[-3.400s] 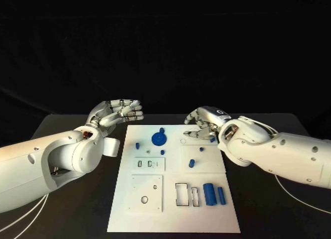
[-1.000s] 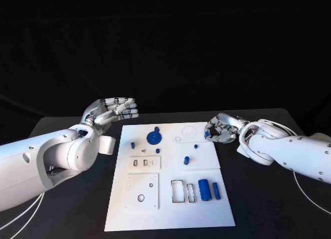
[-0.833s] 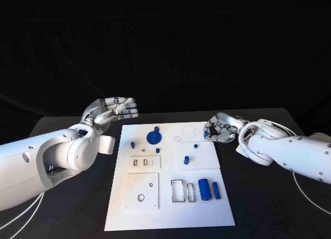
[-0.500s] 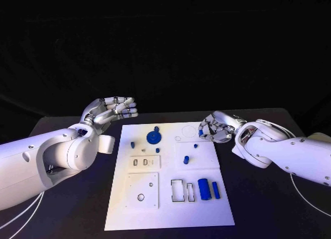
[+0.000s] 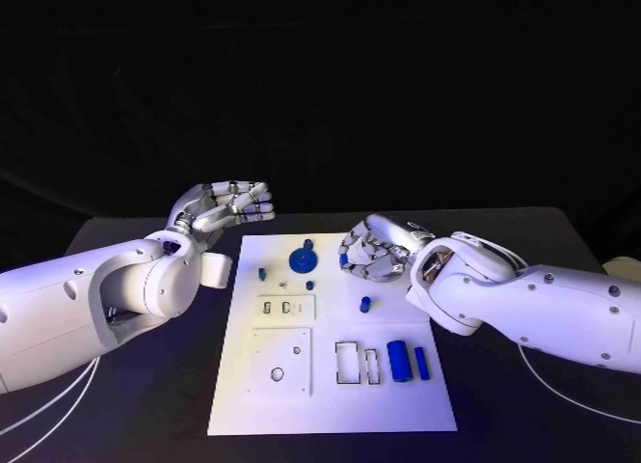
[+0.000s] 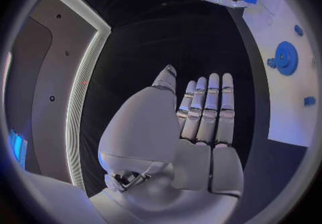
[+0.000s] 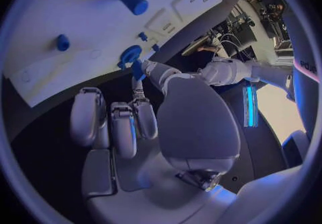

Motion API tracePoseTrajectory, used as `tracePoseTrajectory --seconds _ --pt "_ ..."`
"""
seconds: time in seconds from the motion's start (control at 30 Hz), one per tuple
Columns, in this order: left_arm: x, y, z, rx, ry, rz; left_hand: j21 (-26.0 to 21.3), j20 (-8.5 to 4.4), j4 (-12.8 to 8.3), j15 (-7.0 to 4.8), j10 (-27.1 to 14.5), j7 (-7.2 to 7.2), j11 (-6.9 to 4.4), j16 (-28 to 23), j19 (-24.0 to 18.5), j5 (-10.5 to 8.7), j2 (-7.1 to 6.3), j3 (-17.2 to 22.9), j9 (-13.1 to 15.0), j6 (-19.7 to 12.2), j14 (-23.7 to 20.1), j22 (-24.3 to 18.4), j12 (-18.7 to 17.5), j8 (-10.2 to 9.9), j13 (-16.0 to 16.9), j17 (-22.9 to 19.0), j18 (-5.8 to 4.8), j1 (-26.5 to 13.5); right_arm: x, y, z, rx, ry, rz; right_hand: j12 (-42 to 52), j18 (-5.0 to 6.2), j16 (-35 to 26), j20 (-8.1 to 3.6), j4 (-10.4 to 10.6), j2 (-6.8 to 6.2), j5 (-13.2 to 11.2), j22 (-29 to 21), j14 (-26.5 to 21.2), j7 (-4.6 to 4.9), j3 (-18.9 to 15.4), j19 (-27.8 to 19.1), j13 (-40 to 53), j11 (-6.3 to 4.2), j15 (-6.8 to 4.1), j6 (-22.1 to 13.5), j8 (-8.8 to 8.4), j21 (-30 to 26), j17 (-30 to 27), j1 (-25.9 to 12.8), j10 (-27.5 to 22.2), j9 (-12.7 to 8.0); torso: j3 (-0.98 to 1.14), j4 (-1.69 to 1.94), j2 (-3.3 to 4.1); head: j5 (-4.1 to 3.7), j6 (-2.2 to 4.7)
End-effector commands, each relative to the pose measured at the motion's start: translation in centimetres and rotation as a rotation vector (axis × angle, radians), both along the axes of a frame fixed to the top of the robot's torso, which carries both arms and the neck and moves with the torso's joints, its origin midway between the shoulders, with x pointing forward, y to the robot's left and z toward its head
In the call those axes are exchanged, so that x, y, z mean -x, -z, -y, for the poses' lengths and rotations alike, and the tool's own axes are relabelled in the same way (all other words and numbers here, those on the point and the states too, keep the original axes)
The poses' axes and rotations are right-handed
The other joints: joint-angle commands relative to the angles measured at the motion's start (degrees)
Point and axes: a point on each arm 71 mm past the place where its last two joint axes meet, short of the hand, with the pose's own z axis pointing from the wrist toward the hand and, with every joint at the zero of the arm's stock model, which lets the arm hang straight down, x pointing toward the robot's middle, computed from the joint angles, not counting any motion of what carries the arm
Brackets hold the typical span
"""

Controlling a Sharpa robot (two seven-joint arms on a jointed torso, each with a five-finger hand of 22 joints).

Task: Assemble the parts on the task board

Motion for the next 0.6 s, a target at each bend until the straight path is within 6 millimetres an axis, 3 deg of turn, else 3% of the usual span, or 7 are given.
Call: tracePoseTrajectory --seconds 0.03,0.23,0.6 --pt "0.0 0.0 0.3 0.011 0.021 0.002 -0.27 0.43 -0.10 0.06 -0.36 0.17 -0.17 -0.32 -0.12 -0.35 0.06 -0.14 0.07 -0.38 -0.31 -0.07 -0.25 -0.33 0.09 0.09 0.54 0.65 0.3 0.4 -1.0 0.056 0.023 0.025 -0.18 -1.09 0.36 -0.13 0.01 0.14 0.36 0.36 5.97 -0.06 0.42 0.10 3.46 -0.10 -0.42 0.22 0.23 0.12 15.09 -0.53 0.13 0.12 -0.17 0.05 -0.17 0.25 -0.31" --pt "-0.1 0.1 0.4 0.011 0.022 0.000 -0.27 0.43 -0.10 0.06 -0.36 0.17 -0.17 -0.32 -0.12 -0.35 0.06 -0.14 0.07 -0.38 -0.31 -0.07 -0.25 -0.33 0.09 0.09 0.54 0.65 1.2 1.5 -3.8 0.084 -0.019 0.020 -0.23 -1.07 0.36 -0.15 0.01 0.23 0.46 0.30 5.97 -0.06 0.51 0.06 3.41 -0.10 -0.44 0.19 0.25 0.03 15.09 -0.70 0.10 0.17 -0.39 0.02 -0.30 0.80 -0.82" --pt "-0.3 0.2 0.6 0.010 0.023 -0.002 -0.30 0.44 -0.11 0.06 -0.30 0.15 -0.19 -0.35 -0.12 -0.36 0.15 -0.16 0.10 -0.31 -0.30 -0.10 -0.20 -0.30 0.11 0.15 0.54 0.65 2.4 3.9 -6.8 0.132 -0.057 -0.014 -0.33 -1.01 0.36 -0.18 0.05 0.15 0.56 0.12 5.97 -0.04 0.52 -0.05 3.30 -0.09 -0.46 0.07 0.25 -0.21 15.09 -1.16 0.03 0.27 -0.27 0.10 -0.22 2.37 -1.57"
